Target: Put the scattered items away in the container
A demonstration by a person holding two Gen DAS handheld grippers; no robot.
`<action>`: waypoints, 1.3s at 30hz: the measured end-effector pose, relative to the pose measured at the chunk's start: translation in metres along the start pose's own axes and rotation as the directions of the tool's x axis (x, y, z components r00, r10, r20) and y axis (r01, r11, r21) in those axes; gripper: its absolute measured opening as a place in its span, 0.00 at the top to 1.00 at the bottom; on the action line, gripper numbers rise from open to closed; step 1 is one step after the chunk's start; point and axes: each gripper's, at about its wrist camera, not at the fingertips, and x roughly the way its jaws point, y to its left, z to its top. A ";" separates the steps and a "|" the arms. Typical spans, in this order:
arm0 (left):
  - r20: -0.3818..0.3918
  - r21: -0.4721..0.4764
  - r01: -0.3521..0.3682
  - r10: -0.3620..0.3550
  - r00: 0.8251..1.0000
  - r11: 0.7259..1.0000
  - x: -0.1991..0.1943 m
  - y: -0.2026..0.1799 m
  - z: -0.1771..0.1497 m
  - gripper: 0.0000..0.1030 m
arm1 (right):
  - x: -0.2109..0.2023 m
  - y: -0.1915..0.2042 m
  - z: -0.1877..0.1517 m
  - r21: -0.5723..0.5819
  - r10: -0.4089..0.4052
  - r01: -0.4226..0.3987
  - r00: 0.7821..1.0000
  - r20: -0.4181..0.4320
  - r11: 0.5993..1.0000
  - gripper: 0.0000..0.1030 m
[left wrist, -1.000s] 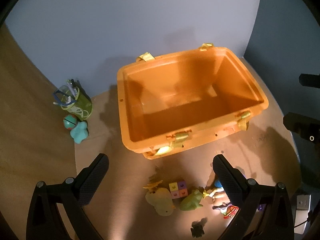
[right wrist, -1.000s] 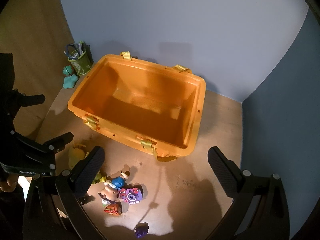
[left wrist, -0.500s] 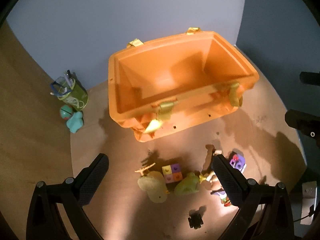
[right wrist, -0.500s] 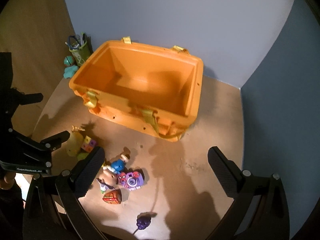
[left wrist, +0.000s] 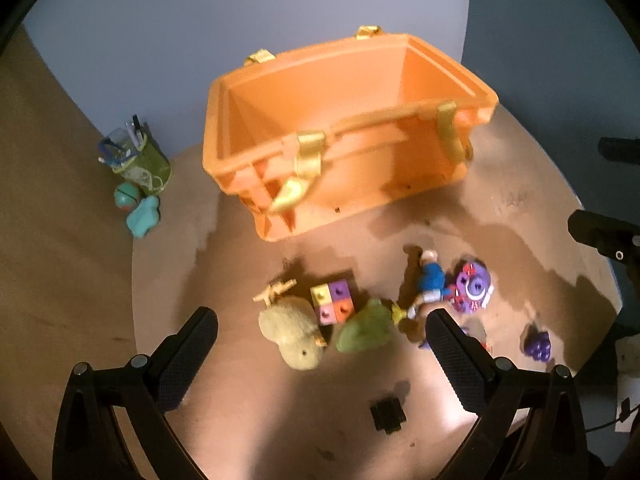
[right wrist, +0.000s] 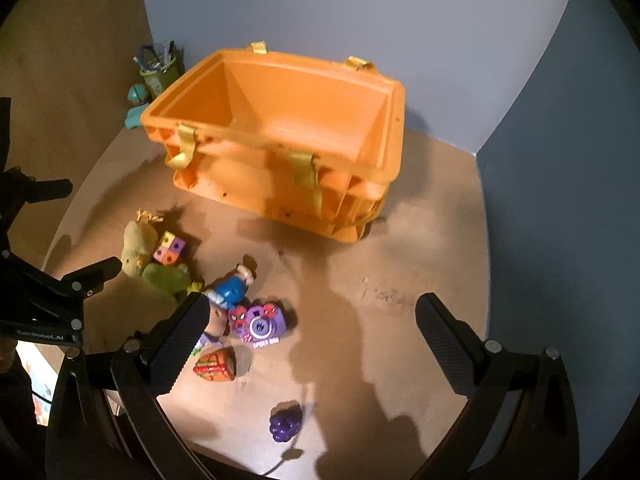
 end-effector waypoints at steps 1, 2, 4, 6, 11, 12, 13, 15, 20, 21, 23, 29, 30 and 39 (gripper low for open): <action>-0.001 0.002 0.000 0.000 1.000 1.000 0.001 -0.002 -0.005 0.00 | 0.001 0.001 -0.004 0.002 0.004 -0.004 1.000 -0.002 1.000 0.01; -0.001 0.004 0.000 0.000 1.000 1.000 0.001 -0.004 -0.009 0.00 | 0.001 0.001 -0.007 0.003 0.009 -0.009 1.000 -0.002 1.000 0.01; -0.002 0.006 0.000 0.000 1.000 1.000 0.002 -0.009 -0.016 0.00 | 0.001 0.002 -0.014 0.005 0.008 -0.008 1.000 -0.001 1.000 0.01; -0.001 0.009 0.000 0.000 1.000 1.000 0.003 -0.013 -0.023 0.00 | 0.001 0.004 -0.022 0.006 -0.005 0.005 1.000 0.005 1.000 0.01; -0.009 0.006 0.000 0.000 1.000 1.000 0.008 -0.022 -0.042 0.00 | -0.001 0.008 -0.039 0.009 -0.016 0.015 1.000 0.014 1.000 0.01; -0.012 0.004 -0.003 0.003 1.000 1.000 0.010 -0.024 -0.046 0.00 | -0.001 0.009 -0.044 0.010 -0.019 0.019 1.000 0.014 1.000 0.01; -0.016 0.003 -0.006 0.006 1.000 1.000 0.011 -0.027 -0.050 0.00 | 0.000 0.009 -0.048 0.011 -0.022 0.022 1.000 0.013 1.000 0.01; -0.018 0.003 -0.010 0.010 1.000 1.000 0.013 -0.030 -0.056 0.00 | 0.001 0.010 -0.055 0.016 -0.025 0.025 1.000 0.011 1.000 0.01; -0.004 0.007 0.007 -0.007 1.000 1.000 0.013 -0.042 -0.074 0.00 | 0.007 0.011 -0.076 0.038 -0.019 0.019 1.000 0.003 0.999 0.01; -0.005 0.008 0.017 -0.016 1.000 1.000 0.014 -0.045 -0.077 0.00 | 0.009 0.012 -0.081 0.043 -0.018 0.018 1.000 0.000 0.999 0.01; -0.014 0.005 0.025 -0.025 1.000 1.000 0.018 -0.049 -0.081 0.00 | 0.014 0.013 -0.089 0.049 -0.016 0.016 1.000 -0.009 0.999 0.01; -0.041 -0.002 0.027 -0.027 0.999 1.000 0.033 -0.059 -0.095 0.00 | 0.029 0.015 -0.118 0.067 -0.026 0.028 0.999 -0.031 0.997 0.01; -0.043 -0.005 0.022 -0.023 0.999 1.000 0.035 -0.059 -0.097 0.00 | 0.031 0.014 -0.122 0.072 -0.029 0.032 0.999 -0.034 0.997 0.01; -0.086 -0.034 0.031 -0.034 0.996 0.999 0.057 -0.062 -0.111 0.00 | 0.041 0.014 -0.146 0.089 -0.054 0.058 0.998 -0.045 0.994 0.01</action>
